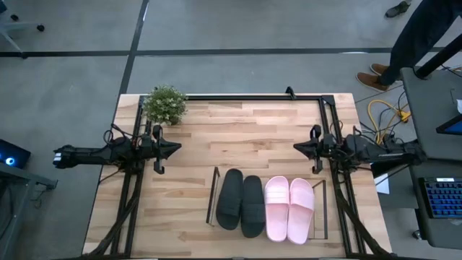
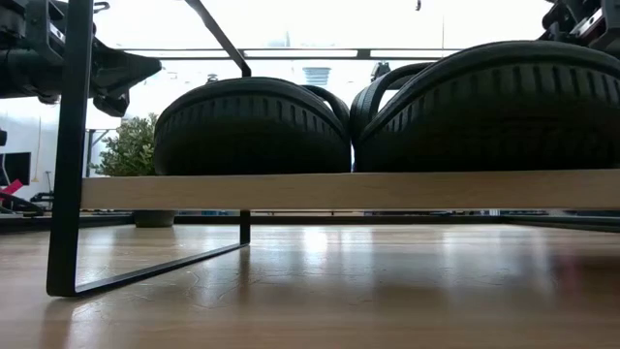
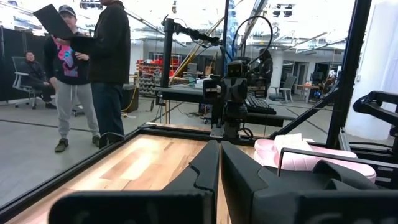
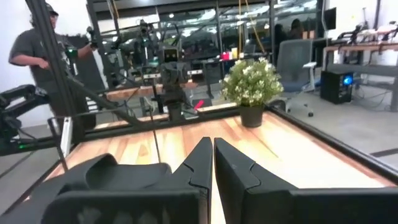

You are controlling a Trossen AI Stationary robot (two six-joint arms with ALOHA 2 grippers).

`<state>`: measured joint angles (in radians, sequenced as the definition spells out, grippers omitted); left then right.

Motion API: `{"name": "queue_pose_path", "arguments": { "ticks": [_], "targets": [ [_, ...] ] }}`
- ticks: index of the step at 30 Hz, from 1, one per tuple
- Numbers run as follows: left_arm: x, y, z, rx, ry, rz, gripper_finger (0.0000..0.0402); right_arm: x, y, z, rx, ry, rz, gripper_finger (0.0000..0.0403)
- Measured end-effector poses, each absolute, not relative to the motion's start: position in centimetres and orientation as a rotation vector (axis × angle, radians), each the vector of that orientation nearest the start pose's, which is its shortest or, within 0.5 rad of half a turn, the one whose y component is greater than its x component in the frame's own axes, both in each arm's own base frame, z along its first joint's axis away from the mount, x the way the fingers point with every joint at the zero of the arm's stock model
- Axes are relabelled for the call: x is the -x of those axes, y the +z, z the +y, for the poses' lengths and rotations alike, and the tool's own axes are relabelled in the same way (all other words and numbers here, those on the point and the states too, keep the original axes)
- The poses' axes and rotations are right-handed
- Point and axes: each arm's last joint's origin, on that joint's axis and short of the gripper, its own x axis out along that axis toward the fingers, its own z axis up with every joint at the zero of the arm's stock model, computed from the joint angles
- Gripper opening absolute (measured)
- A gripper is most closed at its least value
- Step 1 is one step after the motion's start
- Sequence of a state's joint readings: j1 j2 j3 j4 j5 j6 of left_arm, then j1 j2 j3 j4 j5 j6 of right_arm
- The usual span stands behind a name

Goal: Pick and place slides into the shelf
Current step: Return to Home Position

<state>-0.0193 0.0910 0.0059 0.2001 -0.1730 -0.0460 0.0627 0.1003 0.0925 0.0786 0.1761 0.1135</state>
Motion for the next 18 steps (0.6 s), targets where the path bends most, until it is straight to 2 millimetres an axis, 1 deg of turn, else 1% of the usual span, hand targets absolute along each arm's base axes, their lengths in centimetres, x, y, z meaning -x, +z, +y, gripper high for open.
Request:
{"name": "queue_pose_path", "arguments": {
  "ticks": [6, 13, 18],
  "targets": [
    [-10.2, 17.8, 0.3, 0.057, 0.151, -0.118, 0.0000, -10.3, 18.8, -0.2, -0.157, -0.058, -0.002, 0.0008],
    [-10.2, 17.7, 0.3, 0.056, 0.139, -0.116, 0.0000, -10.4, 18.7, -0.2, -0.157, -0.036, 0.008, 0.0008],
    [-10.3, 17.4, 0.3, 0.053, 0.136, -0.080, 0.0000, -10.6, 17.4, -0.2, -0.175, -0.038, 0.037, 0.0008]
  ]
}}
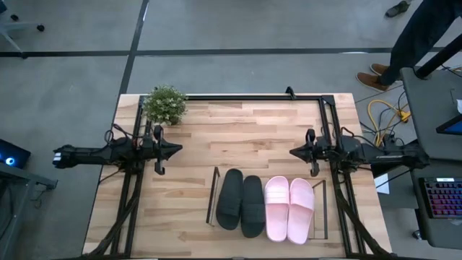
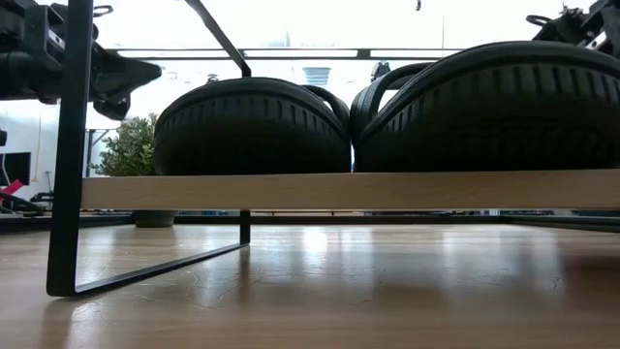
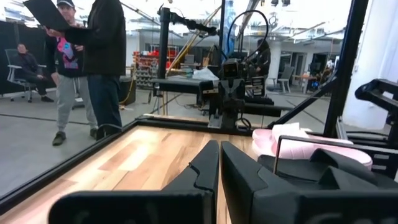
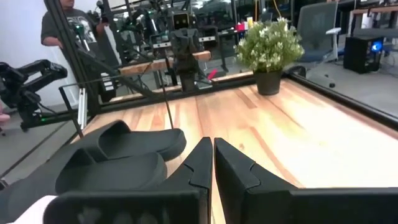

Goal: Pick and place slides into the shelf
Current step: Return to Home Position

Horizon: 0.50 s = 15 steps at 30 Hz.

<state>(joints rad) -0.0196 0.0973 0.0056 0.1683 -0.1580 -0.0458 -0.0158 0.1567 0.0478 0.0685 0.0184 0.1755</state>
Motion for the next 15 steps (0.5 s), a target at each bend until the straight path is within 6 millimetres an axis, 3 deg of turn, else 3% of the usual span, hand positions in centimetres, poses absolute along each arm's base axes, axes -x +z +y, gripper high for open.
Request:
{"name": "queue_pose_path", "arguments": {
  "ticks": [15],
  "targets": [
    [-10.45, 16.34, 0.14, 0.044, 0.099, 0.030, 0.0000, -10.70, 16.41, -0.25, -0.165, -0.046, 0.038, 0.0008]
  ]
}}
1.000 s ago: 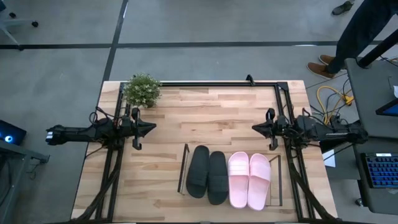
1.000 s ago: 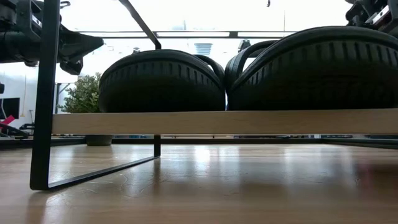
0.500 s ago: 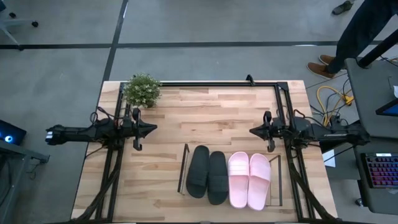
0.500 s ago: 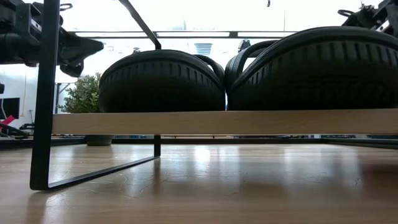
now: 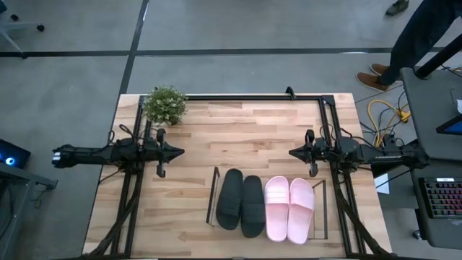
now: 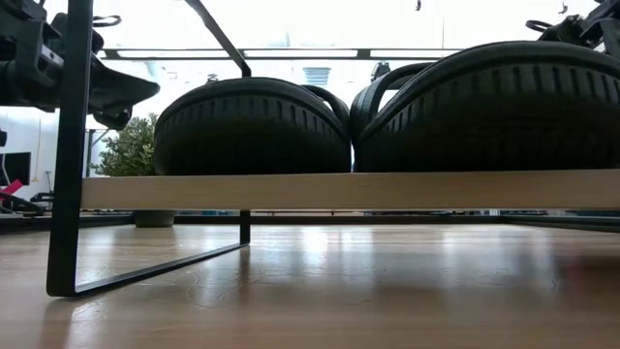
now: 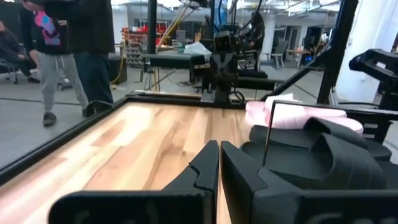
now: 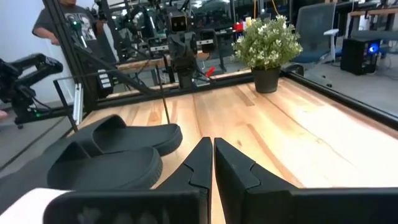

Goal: Pick and place slides into the shelf
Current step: Return to Home Position

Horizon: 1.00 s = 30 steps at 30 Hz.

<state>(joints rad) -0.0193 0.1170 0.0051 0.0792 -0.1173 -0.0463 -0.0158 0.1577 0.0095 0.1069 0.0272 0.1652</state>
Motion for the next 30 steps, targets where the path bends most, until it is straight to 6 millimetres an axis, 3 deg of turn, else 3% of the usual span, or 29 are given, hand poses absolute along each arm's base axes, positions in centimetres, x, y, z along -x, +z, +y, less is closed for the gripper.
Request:
{"name": "queue_pose_path", "arguments": {
  "ticks": [30],
  "targets": [
    [-10.45, 16.43, 0.15, 0.044, 0.102, 0.021, 0.0000, -10.71, 16.62, -0.43, -0.107, -0.107, 0.014, 0.0009]
  ]
}}
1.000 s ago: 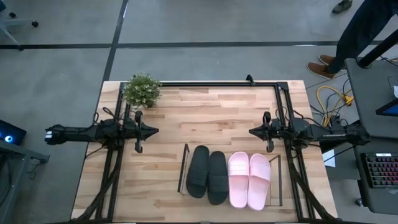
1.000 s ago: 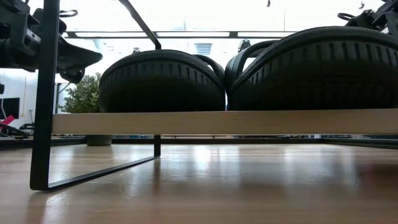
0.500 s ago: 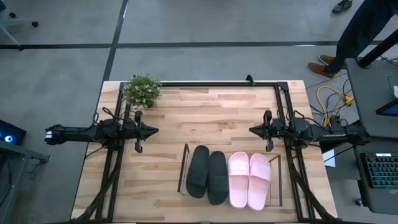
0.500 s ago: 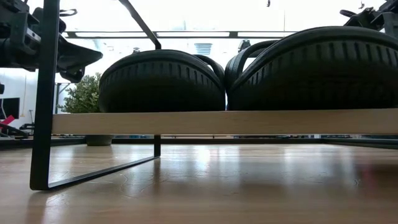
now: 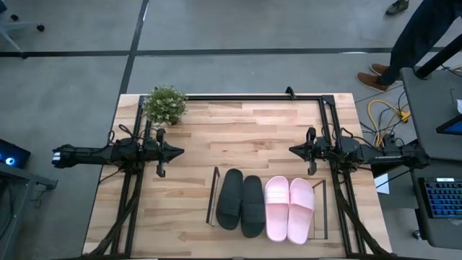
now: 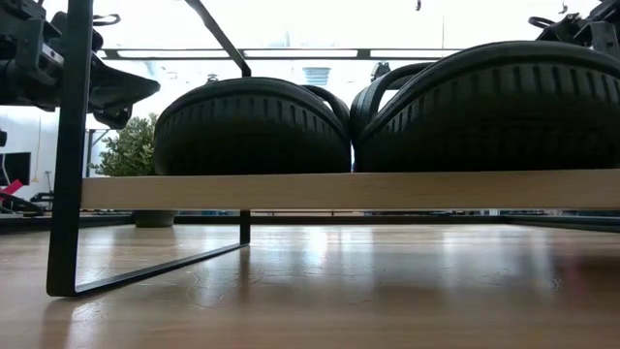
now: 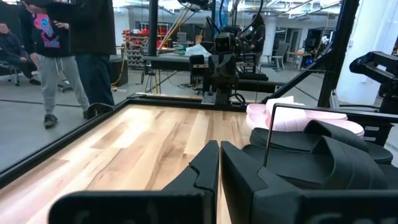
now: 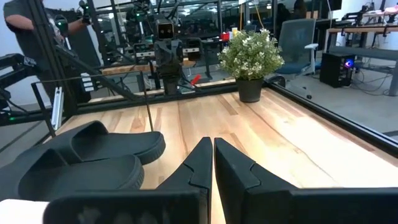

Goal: Pick and place slides into the shelf
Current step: Return to Home Position

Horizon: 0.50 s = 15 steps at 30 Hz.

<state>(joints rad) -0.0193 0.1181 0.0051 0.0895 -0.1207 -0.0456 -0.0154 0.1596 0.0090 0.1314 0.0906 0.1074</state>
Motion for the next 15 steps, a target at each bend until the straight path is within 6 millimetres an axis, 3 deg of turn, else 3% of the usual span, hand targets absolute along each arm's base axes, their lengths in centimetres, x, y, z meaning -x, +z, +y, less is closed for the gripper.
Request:
{"name": "queue_pose_path", "arguments": {
  "ticks": [15],
  "targets": [
    [-10.49, 16.37, 0.14, 0.043, 0.101, 0.028, 0.0000, -10.71, 16.62, -0.43, -0.165, -0.107, 0.010, 0.0009]
  ]
}}
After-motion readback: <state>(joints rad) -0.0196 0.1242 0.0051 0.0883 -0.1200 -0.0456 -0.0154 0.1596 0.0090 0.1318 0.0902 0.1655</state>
